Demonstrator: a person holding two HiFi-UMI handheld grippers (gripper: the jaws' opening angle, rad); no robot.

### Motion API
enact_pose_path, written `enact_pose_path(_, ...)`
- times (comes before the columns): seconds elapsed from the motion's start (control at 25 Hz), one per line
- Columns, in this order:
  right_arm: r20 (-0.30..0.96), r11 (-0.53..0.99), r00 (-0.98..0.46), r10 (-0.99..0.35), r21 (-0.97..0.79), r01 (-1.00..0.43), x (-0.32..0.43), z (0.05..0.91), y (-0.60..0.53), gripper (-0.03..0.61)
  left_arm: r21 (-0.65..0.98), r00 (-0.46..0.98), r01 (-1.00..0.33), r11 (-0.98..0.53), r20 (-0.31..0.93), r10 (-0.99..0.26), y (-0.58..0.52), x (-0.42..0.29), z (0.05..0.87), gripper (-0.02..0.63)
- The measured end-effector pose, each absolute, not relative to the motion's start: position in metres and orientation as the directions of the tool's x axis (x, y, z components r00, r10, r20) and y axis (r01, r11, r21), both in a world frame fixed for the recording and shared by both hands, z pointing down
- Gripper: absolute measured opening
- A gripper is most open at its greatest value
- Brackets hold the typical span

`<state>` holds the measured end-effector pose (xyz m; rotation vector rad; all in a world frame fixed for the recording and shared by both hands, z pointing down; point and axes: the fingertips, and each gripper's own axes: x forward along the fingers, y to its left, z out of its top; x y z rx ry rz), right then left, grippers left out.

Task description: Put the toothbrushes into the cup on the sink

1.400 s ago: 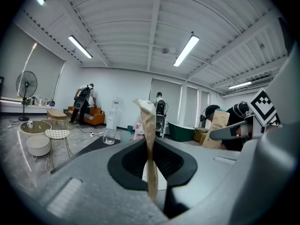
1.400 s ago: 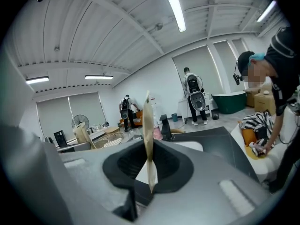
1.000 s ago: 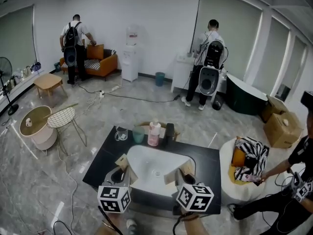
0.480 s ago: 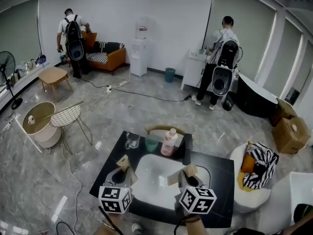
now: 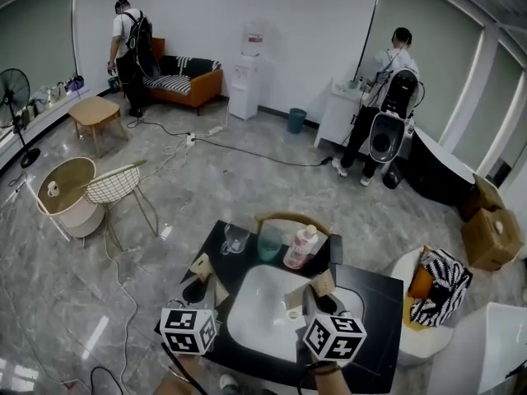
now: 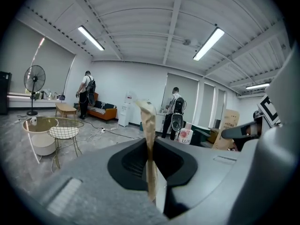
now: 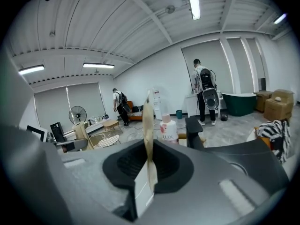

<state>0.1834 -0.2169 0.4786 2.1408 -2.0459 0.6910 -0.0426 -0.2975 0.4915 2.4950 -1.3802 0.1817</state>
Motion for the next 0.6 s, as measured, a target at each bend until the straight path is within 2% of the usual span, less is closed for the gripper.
enact_pose_path(0.32, 0.400, -0.041, -0.048, -0.915, -0.212, -0.977, 0.188, 0.478, -0.233, 0.038, 0.209, 0.493, -0.868, -0.450, 0.253, -0.833, -0.304, -0.045, 0.496, 0.035)
enact_pose_path(0.6, 0.384, -0.026, -0.056, -0.922, -0.206, -0.978, 0.192, 0.470, -0.249, 0.038, 0.198, 0.499, -0.865, -0.461, 0.234, -0.835, -0.317, -0.035, 0.487, 0.035)
